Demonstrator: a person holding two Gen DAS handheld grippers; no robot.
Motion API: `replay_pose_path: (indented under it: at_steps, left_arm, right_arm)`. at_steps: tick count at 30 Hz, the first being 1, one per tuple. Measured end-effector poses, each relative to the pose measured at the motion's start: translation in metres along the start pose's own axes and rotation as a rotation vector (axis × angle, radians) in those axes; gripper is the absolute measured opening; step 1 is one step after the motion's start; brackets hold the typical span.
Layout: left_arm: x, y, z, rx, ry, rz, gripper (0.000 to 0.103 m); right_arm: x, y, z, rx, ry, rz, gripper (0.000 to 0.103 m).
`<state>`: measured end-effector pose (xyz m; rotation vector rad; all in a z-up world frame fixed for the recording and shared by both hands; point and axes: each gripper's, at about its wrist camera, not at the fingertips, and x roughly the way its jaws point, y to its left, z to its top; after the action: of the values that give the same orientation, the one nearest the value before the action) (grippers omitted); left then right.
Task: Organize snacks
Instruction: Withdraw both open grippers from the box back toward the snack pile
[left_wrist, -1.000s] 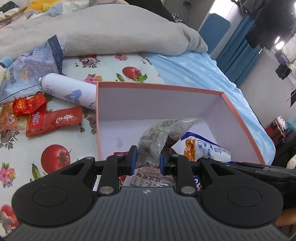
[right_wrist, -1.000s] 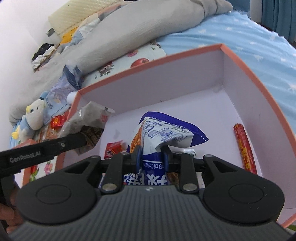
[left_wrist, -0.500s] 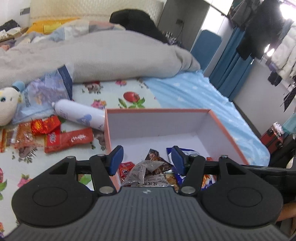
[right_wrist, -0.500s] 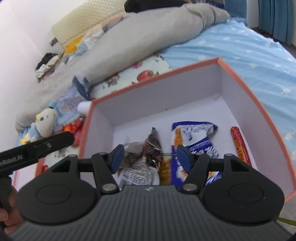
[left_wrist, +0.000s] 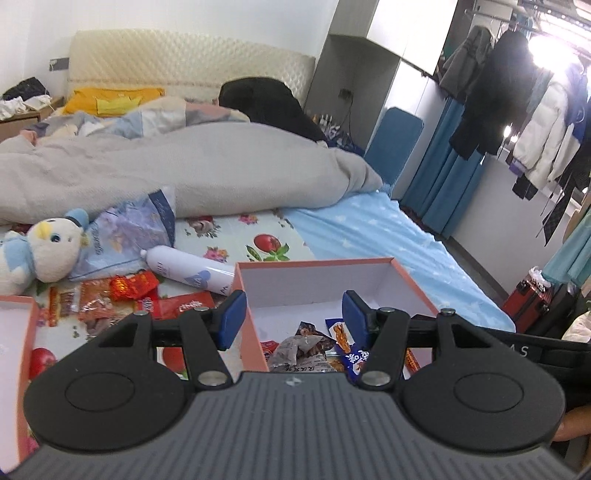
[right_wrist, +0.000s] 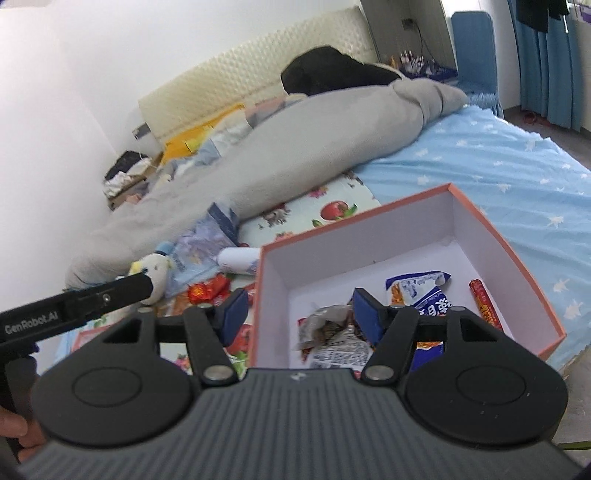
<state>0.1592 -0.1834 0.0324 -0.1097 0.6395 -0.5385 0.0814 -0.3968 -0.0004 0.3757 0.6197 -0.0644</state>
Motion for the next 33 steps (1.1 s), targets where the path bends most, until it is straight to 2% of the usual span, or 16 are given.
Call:
replay_pose_path:
  at_steps: [10,18,26,33]
  left_arm:
    - [-0.070,0.019,-0.017,-0.011,-0.070,0.006,0.063]
    - [-0.121,0.048,-0.047,-0.035,-0.088,0.050,0.063]
    - [-0.153,0.081,-0.074,-0.090,-0.099,0.104,0.063]
    - [-0.159,0.103,-0.097,-0.149,-0.089,0.138,0.063]
  right_arm:
    - [-0.033,0.043,-0.020,-0.048,-0.061,0.032,0.065]
    - [-0.046,0.073,-0.050,-0.078,-0.052,0.079,0.065]
    - [-0.048,0.097,-0.075,-0.118,-0.017,0.097,0.065]
    - [-0.042,0.110,-0.097,-0.145,0.017,0.121,0.065]
